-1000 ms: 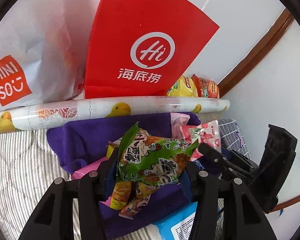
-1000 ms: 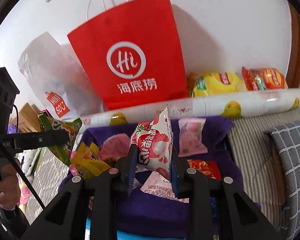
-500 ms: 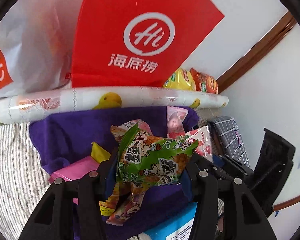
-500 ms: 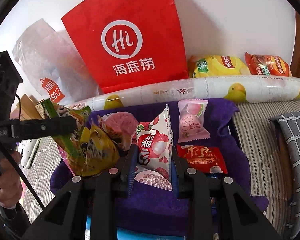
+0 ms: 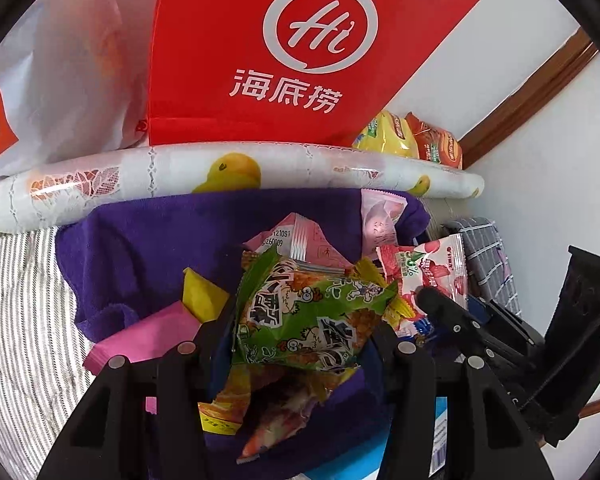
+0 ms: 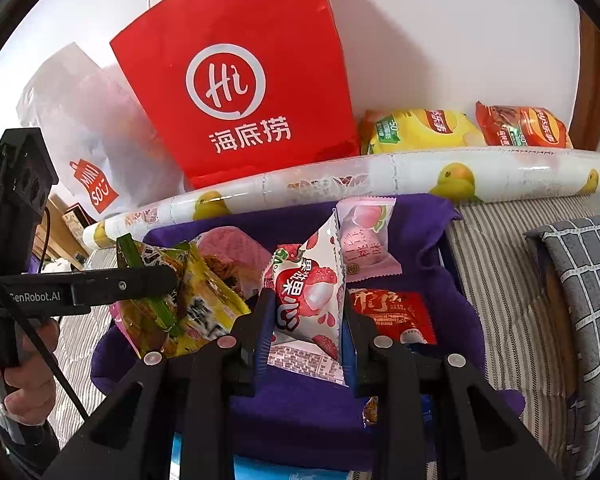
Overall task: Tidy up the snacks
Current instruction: 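Lower the lychee packet onto the towel and open the right tool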
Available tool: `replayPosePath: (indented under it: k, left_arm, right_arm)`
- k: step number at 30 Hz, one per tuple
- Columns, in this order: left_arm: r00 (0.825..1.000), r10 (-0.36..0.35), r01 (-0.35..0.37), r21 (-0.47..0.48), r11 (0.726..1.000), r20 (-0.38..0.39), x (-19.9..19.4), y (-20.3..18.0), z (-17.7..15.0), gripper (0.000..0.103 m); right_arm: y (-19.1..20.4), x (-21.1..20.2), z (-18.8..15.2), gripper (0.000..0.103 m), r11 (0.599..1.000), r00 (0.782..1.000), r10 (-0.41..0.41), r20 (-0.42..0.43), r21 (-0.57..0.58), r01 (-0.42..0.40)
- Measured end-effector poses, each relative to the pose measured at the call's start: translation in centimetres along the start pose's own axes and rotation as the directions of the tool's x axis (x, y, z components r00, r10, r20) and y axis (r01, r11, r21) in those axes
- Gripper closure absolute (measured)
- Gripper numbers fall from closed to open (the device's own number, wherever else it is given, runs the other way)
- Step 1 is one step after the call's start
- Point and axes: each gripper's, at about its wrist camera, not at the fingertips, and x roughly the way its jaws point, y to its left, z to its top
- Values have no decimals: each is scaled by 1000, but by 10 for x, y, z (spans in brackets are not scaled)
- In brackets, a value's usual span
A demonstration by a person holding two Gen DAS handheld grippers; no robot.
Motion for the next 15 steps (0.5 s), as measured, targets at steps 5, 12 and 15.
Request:
replayPosePath:
  k: [5,12,15]
  left_arm:
    - [1000,20,-20,12,1000,5,0,-2,-1,52]
    - [999,36,-36,24,999,8,1,-3,-2,52]
    - [999,50,-50,36,998,12,2,-5,-2,52]
  right_arm:
    - [-2,3,-1,73,1000,1000,-12,-8,2,12]
    - [-7,-1,0,73,999,999,-41,10,7,41]
    - [-9,4,-1,73,999,999,-38,-8,9,38]
